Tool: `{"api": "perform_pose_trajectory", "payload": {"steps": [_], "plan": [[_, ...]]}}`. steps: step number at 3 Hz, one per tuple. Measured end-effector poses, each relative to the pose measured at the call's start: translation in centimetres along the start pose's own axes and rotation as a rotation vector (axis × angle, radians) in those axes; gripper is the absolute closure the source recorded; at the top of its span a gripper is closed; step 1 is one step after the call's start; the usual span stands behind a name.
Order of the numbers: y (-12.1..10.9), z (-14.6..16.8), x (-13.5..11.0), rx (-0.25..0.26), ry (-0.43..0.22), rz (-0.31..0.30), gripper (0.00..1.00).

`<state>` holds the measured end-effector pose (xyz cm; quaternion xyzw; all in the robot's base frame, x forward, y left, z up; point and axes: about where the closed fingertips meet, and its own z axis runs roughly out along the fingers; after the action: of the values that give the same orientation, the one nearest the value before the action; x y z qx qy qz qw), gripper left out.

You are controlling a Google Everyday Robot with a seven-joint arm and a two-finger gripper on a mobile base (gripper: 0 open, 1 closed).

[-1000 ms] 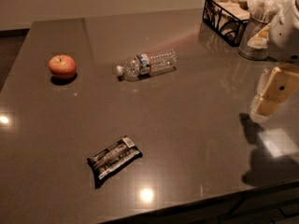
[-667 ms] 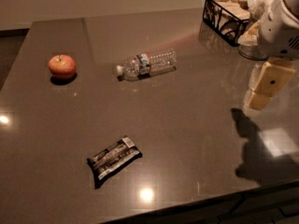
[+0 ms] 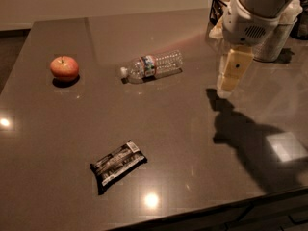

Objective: Move water bottle near rxbar chocolate

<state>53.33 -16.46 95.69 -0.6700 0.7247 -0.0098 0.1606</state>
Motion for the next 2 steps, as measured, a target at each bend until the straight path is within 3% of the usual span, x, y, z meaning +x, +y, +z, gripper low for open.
{"api": "perform_pose_trajectory", "payload": {"steps": [2], "plan": [[-5.7,6.3,-5.1,-0.042,-0.060,-0.106,0.00]]}}
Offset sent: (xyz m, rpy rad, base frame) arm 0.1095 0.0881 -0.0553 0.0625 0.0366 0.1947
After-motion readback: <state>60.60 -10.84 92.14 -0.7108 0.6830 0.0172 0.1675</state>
